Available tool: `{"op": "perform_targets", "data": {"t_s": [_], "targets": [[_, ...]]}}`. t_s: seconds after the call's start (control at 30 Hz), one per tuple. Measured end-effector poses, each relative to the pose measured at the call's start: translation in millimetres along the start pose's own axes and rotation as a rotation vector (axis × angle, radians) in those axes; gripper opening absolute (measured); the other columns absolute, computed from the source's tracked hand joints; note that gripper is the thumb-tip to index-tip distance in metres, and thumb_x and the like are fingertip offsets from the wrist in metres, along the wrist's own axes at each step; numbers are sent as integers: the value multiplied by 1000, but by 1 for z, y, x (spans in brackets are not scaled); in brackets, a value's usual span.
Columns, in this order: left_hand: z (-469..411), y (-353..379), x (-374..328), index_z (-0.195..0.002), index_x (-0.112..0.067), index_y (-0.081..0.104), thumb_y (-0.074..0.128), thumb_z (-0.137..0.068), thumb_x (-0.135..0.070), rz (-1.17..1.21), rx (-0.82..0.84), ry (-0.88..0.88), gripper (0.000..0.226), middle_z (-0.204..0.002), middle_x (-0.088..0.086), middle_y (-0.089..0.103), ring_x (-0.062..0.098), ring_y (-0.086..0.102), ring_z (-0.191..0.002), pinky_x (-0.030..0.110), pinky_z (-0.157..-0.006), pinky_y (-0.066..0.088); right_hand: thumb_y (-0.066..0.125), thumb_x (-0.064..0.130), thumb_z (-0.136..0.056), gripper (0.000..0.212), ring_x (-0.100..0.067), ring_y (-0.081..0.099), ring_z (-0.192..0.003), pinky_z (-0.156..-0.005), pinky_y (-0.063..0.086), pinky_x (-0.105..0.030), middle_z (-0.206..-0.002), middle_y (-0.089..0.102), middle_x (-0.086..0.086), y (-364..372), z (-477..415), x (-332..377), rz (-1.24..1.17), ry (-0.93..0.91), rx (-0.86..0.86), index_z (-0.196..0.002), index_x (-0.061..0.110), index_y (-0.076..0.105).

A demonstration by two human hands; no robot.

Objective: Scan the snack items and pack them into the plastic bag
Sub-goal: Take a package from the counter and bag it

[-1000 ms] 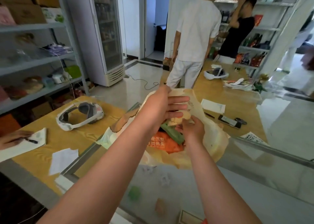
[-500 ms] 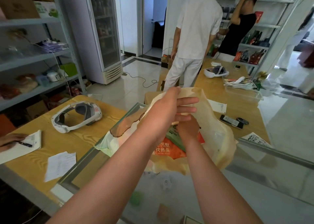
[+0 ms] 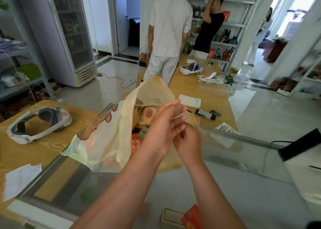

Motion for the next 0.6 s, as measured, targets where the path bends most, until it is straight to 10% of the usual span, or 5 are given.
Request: {"op": "perform_targets", "data": {"t_s": [0.13,0.23,0.33,0.5,0.6], "targets": [[-8,4,39,-93,-21,61,56,-93,-24,-209,-143,-90,5,-83,-5,67,8,55,-61,24,-57,42,63,28,-84,28,-19,59,-88,-73,46,-32,-97,61,3,-83,17,-45,-11,95,-395,-111,20,59],[-12,3,55,-89,-17,59,62,-88,-37,-491,-247,-73,20,-78,-3,62,12,54,-62,27,-59,41,65,47,-81,54,-20,59,-104,-84,49,-35,-116,59,4,-61,14,-96,-75,499,66,-128,25,50],[-14,2,59,-77,-15,52,68,-80,-51,-827,-314,30,40,-71,-2,54,15,52,-66,30,-64,40,52,55,-88,27,-21,65,-94,-83,55,-38,-110,65,3,-21,27,-92,-162,430,522,-109,38,57],[-21,-1,68,-91,-20,43,70,-73,-59,-1479,-430,87,51,-80,-6,54,18,54,-76,31,-64,40,34,17,-103,28,-6,63,-79,-80,56,-35,-89,62,13,5,33,-77,-479,303,660,-97,39,50],[-17,-7,61,-86,-16,48,58,-88,-35,-1645,-543,179,22,-76,0,56,27,60,-77,34,-63,46,37,15,-101,26,-13,66,-74,-75,55,-36,-89,70,2,-4,13,-105,-595,373,550,-101,24,61]]}}
Point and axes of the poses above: each hand's wrist, its own z-axis away from the middle knuckle, its own y-axis out of the palm, x = y × z, the point moved 8 cm from there along -z, towards the middle knuckle
